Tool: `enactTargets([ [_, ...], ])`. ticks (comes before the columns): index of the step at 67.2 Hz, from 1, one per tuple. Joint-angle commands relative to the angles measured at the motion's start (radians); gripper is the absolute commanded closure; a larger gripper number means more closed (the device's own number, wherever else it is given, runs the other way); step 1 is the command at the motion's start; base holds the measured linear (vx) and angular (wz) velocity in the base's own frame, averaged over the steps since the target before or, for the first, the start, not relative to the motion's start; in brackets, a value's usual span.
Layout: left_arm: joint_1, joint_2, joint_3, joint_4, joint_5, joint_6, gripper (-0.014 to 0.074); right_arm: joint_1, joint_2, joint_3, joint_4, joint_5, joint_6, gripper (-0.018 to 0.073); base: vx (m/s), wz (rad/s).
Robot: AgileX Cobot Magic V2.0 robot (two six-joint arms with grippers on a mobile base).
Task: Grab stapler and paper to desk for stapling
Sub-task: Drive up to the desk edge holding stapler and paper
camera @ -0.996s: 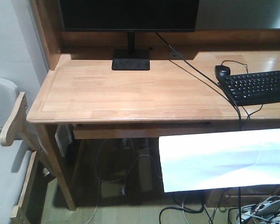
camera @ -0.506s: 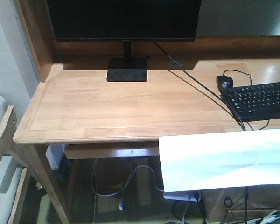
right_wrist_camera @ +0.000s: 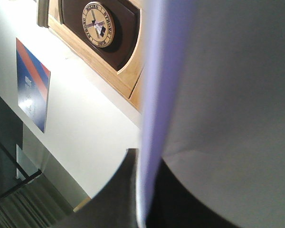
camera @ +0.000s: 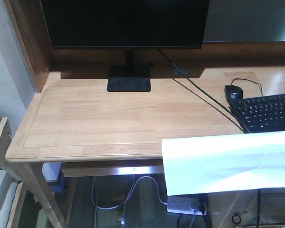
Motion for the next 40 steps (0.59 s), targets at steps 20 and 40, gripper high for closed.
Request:
enactTargets([
  [20, -0.002, 0.015, -0.027, -0.011, -0.124, -0.002, 0.0603, -0.002, 0.006, 0.021, 0.016, -0.058, -0.012, 0.0564, 0.08, 0.0],
  [40, -0.002, 0.015, -0.027, -0.011, -0.124, -0.002, 0.0603, -0.002, 0.006, 0.021, 0.016, -0.058, -0.012, 0.0564, 0.07, -0.01],
])
